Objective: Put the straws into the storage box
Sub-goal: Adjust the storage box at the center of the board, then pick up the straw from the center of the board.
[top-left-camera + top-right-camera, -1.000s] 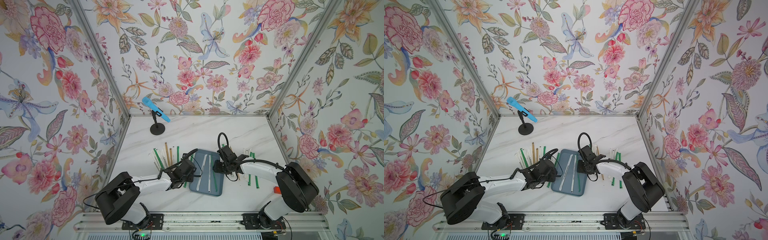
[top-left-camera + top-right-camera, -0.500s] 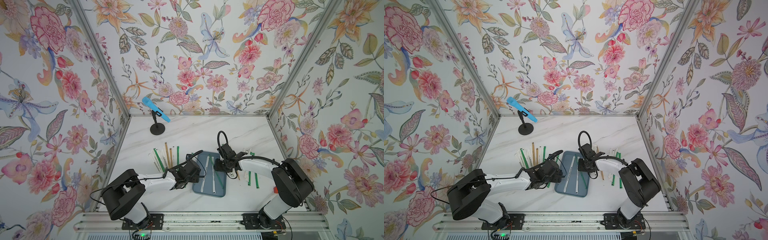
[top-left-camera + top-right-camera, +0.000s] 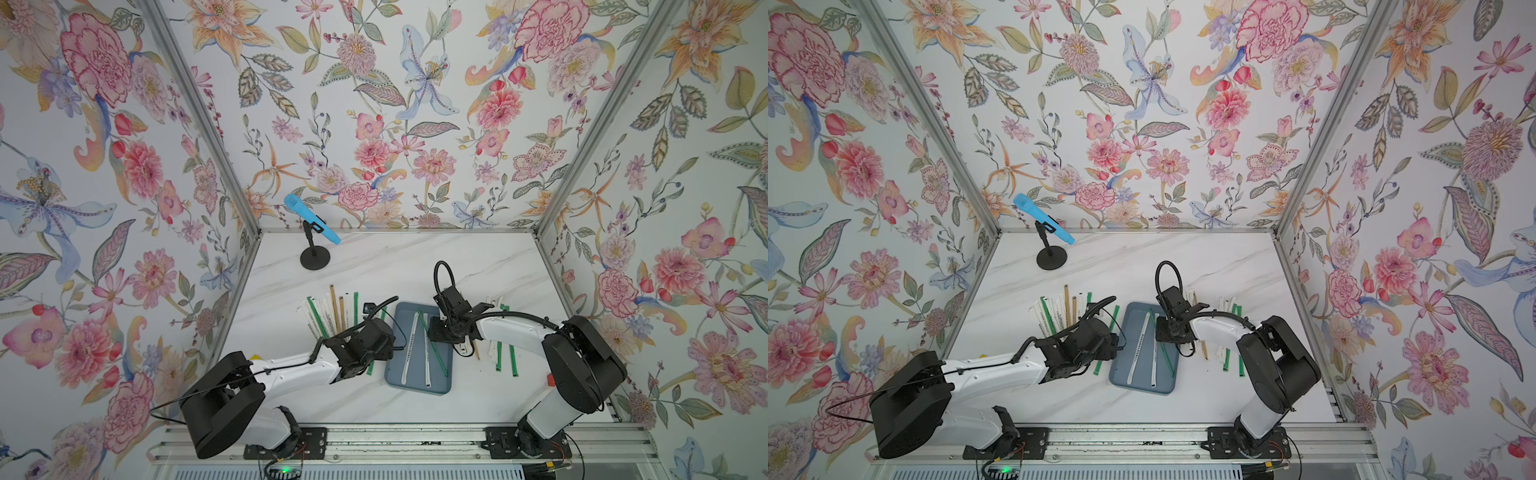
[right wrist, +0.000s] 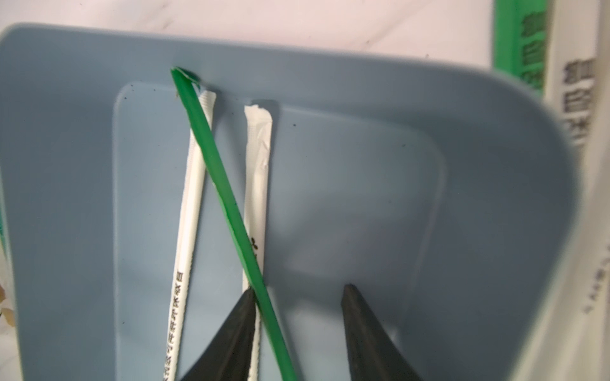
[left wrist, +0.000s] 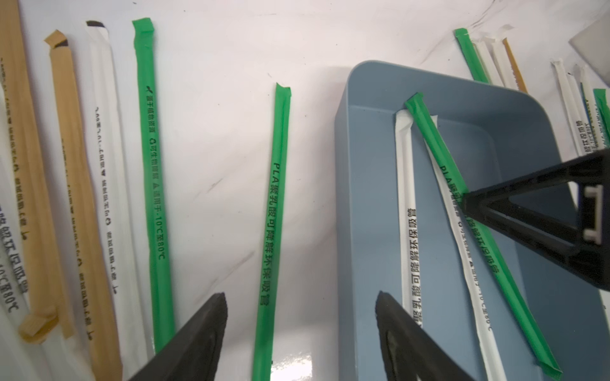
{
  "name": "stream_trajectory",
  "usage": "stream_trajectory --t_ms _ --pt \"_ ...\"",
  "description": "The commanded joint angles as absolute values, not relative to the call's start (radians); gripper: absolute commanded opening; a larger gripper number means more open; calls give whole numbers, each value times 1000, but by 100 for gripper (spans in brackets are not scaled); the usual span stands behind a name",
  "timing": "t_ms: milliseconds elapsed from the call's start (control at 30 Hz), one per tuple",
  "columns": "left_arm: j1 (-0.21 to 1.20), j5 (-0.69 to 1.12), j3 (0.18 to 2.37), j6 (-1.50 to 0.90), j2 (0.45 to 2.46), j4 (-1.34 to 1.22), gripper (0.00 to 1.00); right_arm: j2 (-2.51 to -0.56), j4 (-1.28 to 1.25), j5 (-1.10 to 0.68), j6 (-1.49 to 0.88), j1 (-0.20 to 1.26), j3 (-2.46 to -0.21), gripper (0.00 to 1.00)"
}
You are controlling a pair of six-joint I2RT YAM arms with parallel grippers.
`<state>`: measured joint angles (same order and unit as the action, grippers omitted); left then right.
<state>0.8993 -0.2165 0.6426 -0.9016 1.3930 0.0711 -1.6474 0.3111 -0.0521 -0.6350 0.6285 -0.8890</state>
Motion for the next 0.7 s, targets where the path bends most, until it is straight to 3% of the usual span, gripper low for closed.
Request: stream_trajectory --t_ms 0,400,667 --pt "885 -213 626 -880 1427 112 72 -1668 368 -22 -624 629 -893 45" --pt "874 -171 626 -846 1549 65 57 -1649 368 -19 -629 624 -893 46" --pt "874 -155 635 -836 1639 74 28 -1646 368 -21 -630 623 -894 47"
